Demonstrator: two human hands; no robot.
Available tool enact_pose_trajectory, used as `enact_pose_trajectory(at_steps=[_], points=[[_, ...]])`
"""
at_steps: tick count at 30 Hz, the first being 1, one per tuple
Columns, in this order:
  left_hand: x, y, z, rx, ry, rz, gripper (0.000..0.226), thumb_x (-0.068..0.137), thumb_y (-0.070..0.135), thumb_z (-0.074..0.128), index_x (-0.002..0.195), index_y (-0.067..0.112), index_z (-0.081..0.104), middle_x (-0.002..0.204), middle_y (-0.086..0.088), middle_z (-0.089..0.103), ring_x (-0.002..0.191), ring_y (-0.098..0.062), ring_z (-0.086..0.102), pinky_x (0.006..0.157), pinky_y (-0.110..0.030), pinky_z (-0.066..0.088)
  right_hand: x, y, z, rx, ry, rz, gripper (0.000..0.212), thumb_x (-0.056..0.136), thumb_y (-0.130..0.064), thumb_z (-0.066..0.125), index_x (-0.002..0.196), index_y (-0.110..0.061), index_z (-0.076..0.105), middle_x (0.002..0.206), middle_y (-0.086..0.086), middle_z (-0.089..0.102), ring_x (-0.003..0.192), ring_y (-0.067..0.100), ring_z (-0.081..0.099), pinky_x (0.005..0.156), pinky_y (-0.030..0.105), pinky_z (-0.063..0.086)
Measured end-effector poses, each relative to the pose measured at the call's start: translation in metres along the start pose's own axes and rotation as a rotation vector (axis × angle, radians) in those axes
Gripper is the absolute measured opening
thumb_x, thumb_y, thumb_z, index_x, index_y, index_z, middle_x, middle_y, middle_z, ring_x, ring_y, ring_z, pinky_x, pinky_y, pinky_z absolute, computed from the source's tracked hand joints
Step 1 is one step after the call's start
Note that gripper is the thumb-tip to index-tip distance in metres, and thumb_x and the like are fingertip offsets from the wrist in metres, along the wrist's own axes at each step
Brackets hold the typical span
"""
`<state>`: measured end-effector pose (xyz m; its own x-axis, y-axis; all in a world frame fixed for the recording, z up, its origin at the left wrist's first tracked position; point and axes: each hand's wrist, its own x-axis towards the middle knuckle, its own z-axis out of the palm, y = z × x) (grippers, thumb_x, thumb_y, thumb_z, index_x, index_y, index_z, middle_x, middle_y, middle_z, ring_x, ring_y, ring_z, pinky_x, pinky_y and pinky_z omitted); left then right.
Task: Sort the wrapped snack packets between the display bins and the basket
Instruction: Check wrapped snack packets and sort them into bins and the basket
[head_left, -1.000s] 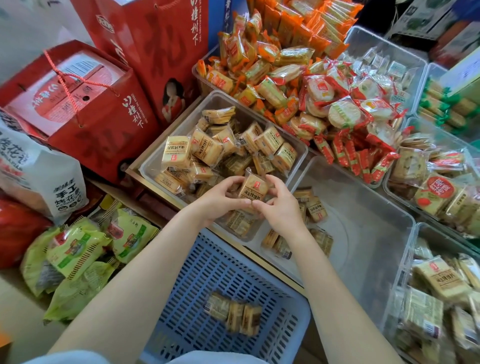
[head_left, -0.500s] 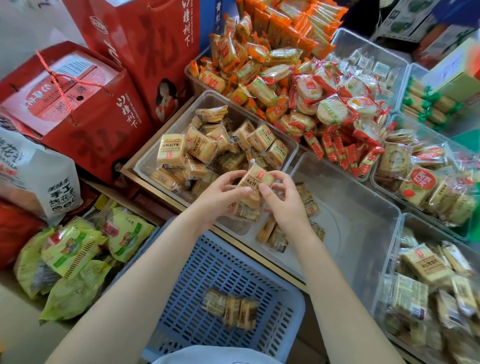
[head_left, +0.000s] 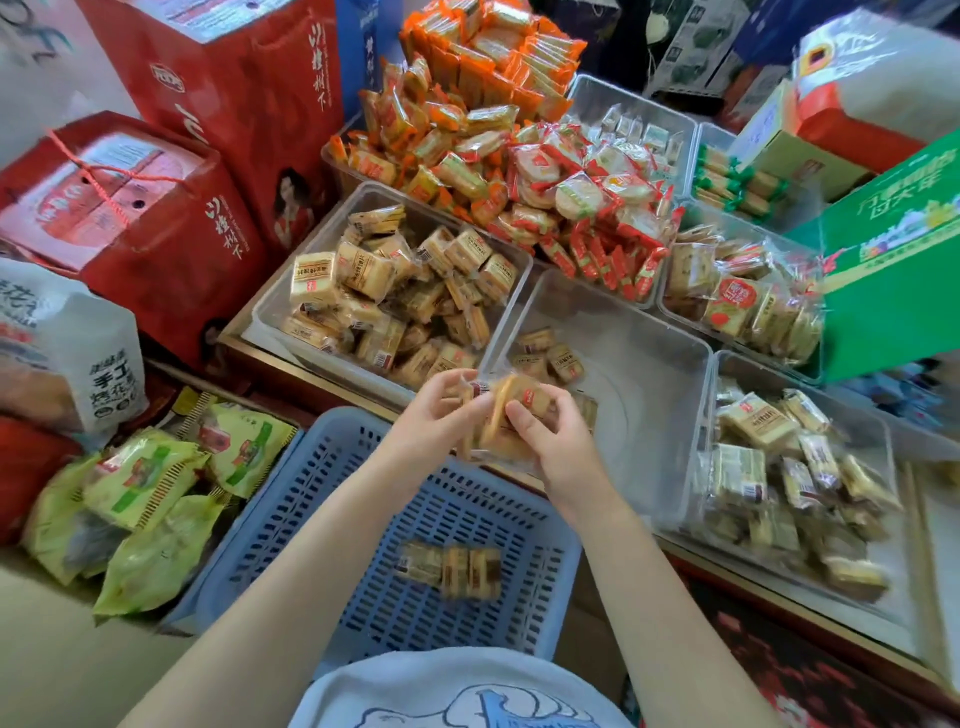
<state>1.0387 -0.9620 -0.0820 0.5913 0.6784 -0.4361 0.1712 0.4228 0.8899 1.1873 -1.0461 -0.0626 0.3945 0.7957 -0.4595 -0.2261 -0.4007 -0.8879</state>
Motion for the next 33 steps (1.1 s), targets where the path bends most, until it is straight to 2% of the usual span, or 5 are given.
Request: enact_pose_trajectory(at_steps=[6,10,16,27,33], points=[[-0.034,-0.021,0.004,-0.036,0.064,0.005,0.027,0.098,0.030,0.067,0.125,0.028,0.066,0.107,0.003,0.077,0.105,-0.023,0.072,0.098,-0.049,0.055,-0.047,0.014,-0.015,0.249,0.046,0.083,0.033,0.100,-0.015,0.060,0.132,-0.006,0.053,0.124,0.015,0.069,0.116,0.030,0.067,0.099,0.049,0.055],[-0.055,-0.023,0.004,-0.032,0.057,0.007,0.041,0.080,0.059,0.070,0.114,0.037,0.071,0.114,-0.002,0.075,0.111,-0.029,0.069,0.100,-0.057,0.053,-0.070,0.017,-0.020,0.323,0.037,0.071,0.024,0.106,-0.011,0.047,0.128,-0.006,0.055,0.114,0.014,0.070,0.104,0.025,0.067,0.085,0.041,0.059],[-0.075,-0.031,0.009,0.019,0.040,0.047,0.006,0.095,0.035,0.067,0.095,0.031,0.071,0.089,-0.001,0.071,0.085,-0.023,0.066,0.078,-0.048,0.054,-0.096,0.024,-0.003,-0.042,0.095,0.104,0.036,0.105,-0.047,0.046,0.086,-0.018,0.056,0.073,0.003,0.056,0.076,0.020,0.057,0.081,0.038,0.048],[-0.098,-0.047,0.000,0.106,0.140,0.210,0.013,0.094,0.024,0.073,0.081,0.023,0.071,0.073,-0.005,0.063,0.070,-0.020,0.056,0.066,-0.036,0.046,-0.105,0.041,0.019,-0.289,0.050,-0.159,0.009,0.098,-0.021,0.067,0.092,-0.014,0.068,0.073,-0.010,0.061,0.069,0.001,0.056,0.066,0.015,0.045],[-0.110,-0.040,-0.004,-0.168,0.059,0.078,0.027,0.079,0.024,0.078,0.090,-0.001,0.075,0.085,-0.014,0.075,0.075,-0.022,0.070,0.065,-0.030,0.058,-0.110,0.037,0.017,-0.230,0.056,-0.109,0.013,0.096,-0.019,0.069,0.089,-0.008,0.069,0.090,0.016,0.070,0.078,0.017,0.064,0.077,0.037,0.055]])
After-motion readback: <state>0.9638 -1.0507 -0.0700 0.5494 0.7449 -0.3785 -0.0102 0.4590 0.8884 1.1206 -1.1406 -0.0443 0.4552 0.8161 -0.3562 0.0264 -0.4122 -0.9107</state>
